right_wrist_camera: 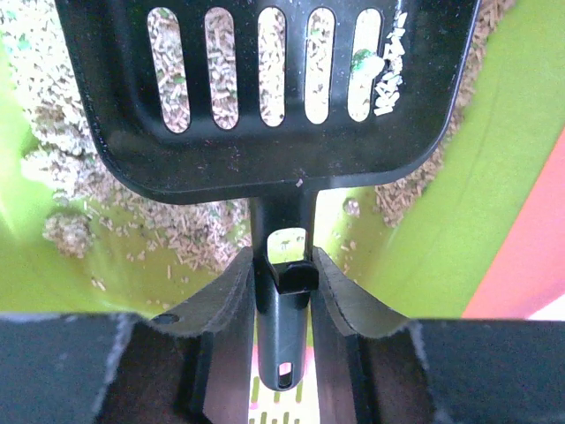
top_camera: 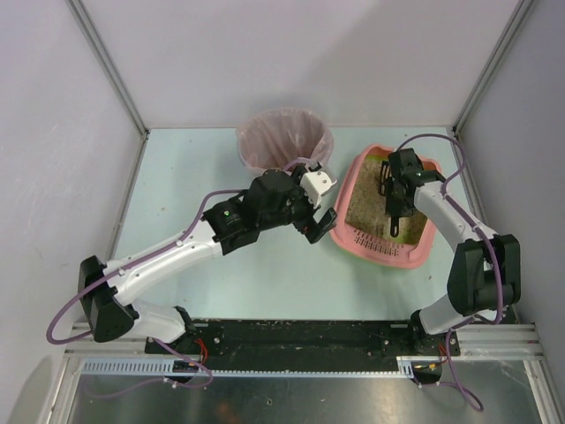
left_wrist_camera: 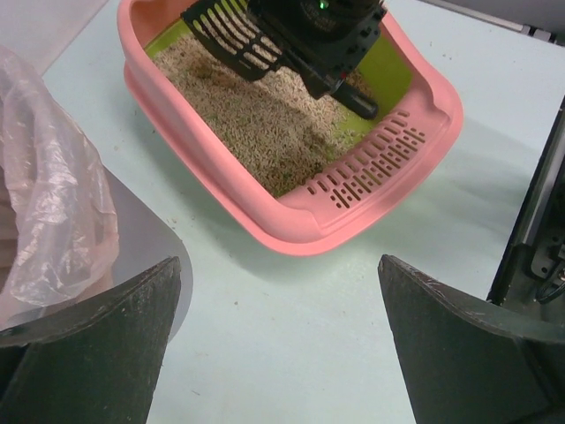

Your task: Clean the litter box

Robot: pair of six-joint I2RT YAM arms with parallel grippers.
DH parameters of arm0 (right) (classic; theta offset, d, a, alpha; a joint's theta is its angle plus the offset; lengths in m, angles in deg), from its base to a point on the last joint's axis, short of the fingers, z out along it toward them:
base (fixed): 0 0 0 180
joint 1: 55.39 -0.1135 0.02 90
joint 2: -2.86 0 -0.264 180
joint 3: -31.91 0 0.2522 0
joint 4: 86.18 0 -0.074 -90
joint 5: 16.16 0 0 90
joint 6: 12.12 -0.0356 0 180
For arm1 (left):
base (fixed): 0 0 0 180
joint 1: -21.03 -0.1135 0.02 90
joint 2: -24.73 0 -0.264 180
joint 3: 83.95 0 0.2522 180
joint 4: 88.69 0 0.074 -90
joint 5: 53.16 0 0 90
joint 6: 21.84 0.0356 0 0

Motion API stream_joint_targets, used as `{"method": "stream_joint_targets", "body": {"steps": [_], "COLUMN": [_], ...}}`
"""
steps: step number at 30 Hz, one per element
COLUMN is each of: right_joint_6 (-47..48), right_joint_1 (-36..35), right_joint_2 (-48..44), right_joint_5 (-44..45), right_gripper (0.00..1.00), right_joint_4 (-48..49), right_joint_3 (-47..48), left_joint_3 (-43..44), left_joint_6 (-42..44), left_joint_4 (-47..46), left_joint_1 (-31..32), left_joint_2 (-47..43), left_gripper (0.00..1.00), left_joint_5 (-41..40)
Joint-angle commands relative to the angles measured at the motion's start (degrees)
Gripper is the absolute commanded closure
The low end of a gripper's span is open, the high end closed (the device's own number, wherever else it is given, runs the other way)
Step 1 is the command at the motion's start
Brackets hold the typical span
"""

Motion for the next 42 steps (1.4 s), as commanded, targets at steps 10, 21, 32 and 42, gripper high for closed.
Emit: {"method": "stream_joint_targets", "body": {"steps": [10,21,32,42], "right_joint_6": [-3.0,-4.4,-6.0,-9.8], "right_joint_1": [-0.7,-2.3,-2.8,-2.1], "right_joint_2": [0.5,4.3,2.6,-7.1], "right_joint_5": [-3.3,-3.9,-3.5,-3.0], "right_gripper": [0.88,0.71,0.47,0.38], "right_joint_4": [-10.7,-4.0,-1.3,3.4], "right_joint_3": [3.9,2.2,-0.9,-8.7], "left_joint_3": [-2.6,-2.7,-2.8,-2.8], "left_joint_6": [2.0,1.8,1.5,1.3], "left_joint_4": [-0.9,-0.9,-1.0,-0.9], "left_joint_1": [-0.3,-0.3,-0.2,-0.2], "left_joint_2": [-2.3,-2.7,-2.5,-2.1], "left_gripper": [0.03,0.03,0.03,0.02], "left_joint_5": [2.4,2.9,2.9,3.1]}}
